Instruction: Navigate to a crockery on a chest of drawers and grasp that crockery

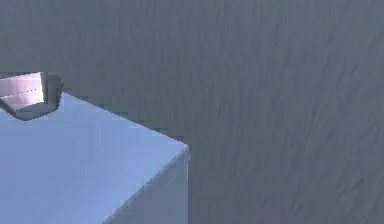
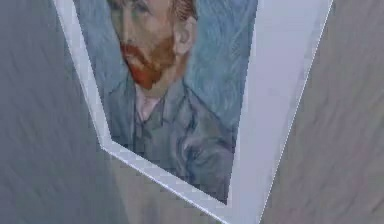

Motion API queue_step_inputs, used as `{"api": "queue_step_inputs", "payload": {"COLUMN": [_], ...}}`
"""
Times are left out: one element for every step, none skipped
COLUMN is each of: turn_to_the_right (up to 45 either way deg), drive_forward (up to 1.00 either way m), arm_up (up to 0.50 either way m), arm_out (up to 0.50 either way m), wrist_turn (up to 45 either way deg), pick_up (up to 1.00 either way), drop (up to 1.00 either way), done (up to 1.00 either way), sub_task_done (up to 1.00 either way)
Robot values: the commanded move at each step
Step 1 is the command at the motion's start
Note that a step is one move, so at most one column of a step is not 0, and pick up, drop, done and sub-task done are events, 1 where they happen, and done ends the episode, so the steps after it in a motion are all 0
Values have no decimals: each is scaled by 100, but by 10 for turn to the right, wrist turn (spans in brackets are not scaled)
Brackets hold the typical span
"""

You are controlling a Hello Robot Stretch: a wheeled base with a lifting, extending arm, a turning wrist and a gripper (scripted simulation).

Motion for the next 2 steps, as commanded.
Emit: {"api": "queue_step_inputs", "payload": {"turn_to_the_right": [-450,-450], "drive_forward": [0,0], "arm_up": [0,0], "arm_out": [0,0], "wrist_turn": [0,0], "pick_up": [0,0], "drop": [0,0], "done": [0,0], "sub_task_done": [0,0]}}
